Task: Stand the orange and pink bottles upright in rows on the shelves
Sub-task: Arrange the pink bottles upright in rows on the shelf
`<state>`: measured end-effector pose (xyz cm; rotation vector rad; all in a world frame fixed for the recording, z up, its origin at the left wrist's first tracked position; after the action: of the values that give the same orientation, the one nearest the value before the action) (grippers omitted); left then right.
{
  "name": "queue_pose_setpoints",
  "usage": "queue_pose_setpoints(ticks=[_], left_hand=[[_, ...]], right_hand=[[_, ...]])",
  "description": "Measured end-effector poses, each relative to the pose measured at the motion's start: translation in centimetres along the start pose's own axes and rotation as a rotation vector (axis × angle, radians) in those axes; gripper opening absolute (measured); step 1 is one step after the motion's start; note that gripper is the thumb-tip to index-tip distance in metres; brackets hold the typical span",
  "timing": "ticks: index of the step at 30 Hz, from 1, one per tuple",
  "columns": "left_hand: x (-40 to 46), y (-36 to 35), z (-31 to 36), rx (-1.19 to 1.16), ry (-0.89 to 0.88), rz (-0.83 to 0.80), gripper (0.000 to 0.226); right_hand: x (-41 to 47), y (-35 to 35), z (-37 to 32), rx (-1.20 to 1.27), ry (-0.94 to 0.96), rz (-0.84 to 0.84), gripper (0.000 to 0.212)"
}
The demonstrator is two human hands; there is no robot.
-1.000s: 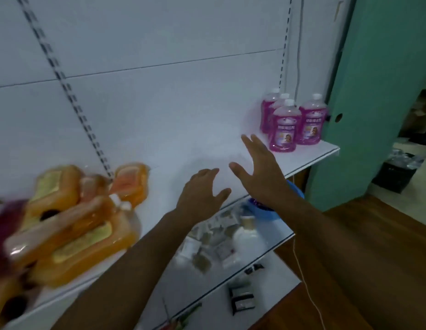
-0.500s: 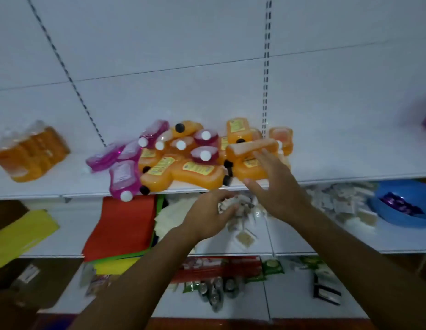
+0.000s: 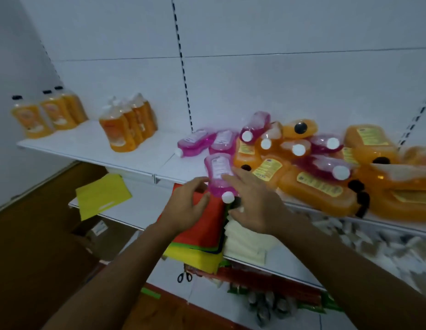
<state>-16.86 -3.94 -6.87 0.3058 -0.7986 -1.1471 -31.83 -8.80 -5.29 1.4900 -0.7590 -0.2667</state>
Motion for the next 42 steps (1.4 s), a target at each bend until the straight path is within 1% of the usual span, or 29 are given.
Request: queue_pose_setpoints(ticks=[3, 5, 7, 10, 13, 15, 17, 19, 22, 25, 27, 29, 31, 32, 34, 36, 38, 40, 42], left_hand=[[3.4, 1.1, -3.3, -0.024, 0.009, 0.009, 0.046], [5.8, 0.8, -5.0, -0.014, -0.006, -0.029, 0.05], [8.0, 0.0, -6.3, -0.013, -0.012, -0.1, 0.057], [10.9, -1.7, -7.6, -0.064, -0.034, -0.214, 0.065], [12.3, -3.6, -8.4, -0.083, -0.076, -0.318, 0.07], [12.6, -4.1, -9.2, -0.096, -0.051, -0.336, 0.075], [12.7, -3.9, -9.5, -0.125, -0.058, -0.326, 0.074], [12.7, -3.2, -9.6, -0.171, -0.075, -0.323, 0.072], [12.6, -2.0, -9.9, -0.257, -0.018, -0.322, 0.07], [12.3, -1.1, -9.7, -0.326, 0.009, -0.313, 0.074], [11.8, -0.4, -9.3, -0.304, -0.004, -0.305, 0.07], [11.3, 0.3, -8.6, -0.227, -0.032, -0.271, 0.073], [10.6, 0.9, -7.2, -0.205, -0.057, -0.243, 0.073], [10.3, 1.1, -6.2, -0.221, -0.07, -0.234, 0.069], [9.6, 1.3, -4.3, -0.233, -0.087, -0.234, 0.063], [9.3, 0.7, -2.2, -0.222, -0.054, -0.239, 0.068], [8.9, -1.1, 0.9, -0.256, -0.047, -0.257, 0.061], [8.2, -3.5, 5.1, -0.303, -0.067, -0.254, 0.05], [7.4, -6.6, 9.5, -0.345, -0.084, -0.256, 0.044]], right_hand=[[2.8, -2.7, -0.9, -0.272, 0.069, -0.046, 0.086], [4.3, -4.2, -0.8, -0.38, 0.05, -0.101, 0.088], [5.2, -5.4, -0.5, -0.44, 0.016, -0.137, 0.093], [5.9, -6.2, 0.0, -0.45, -0.033, -0.142, 0.103], [6.3, -5.8, -0.4, -0.435, -0.015, -0.073, 0.093], [6.7, -5.5, -0.7, -0.417, -0.005, -0.039, 0.085], [7.1, -5.4, -0.7, -0.388, -0.016, -0.052, 0.084], [7.4, -5.2, -0.8, -0.337, -0.024, -0.073, 0.085], [7.8, -4.4, -0.9, -0.23, -0.021, -0.062, 0.08], [7.8, -3.6, -0.8, -0.023, -0.044, -0.055, 0.077], [7.7, -3.1, -0.7, 0.152, -0.068, -0.05, 0.076], [7.4, -2.2, -0.4, 0.34, -0.105, -0.029, 0.073], [7.1, -1.0, 0.1, 0.461, -0.141, -0.001, 0.072], [6.7, -0.1, 0.4, 0.493, -0.159, 0.032, 0.071], [5.8, 2.0, 1.7, 0.589, -0.214, 0.15, 0.065], [4.2, 4.3, 3.6, 0.749, -0.295, 0.281, 0.057], [2.0, 6.4, 5.9, 0.84, -0.338, 0.389, 0.049], [-0.8, 8.4, 8.1, 0.889, -0.337, 0.447, 0.053], [-4.4, 10.3, 10.6, 0.904, -0.336, 0.483, 0.061]])
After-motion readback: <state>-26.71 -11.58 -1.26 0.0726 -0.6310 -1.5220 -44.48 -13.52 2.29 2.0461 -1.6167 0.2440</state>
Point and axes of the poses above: each hand's wrist, its own x-axis towards the middle knuckle, its own y-axis out of the back of the hand, z = x × y, the point moved 8 cm from there along x, towards the middle knuckle, and after that the axes turned 8 degrees about -x, right-handed, at the moved point
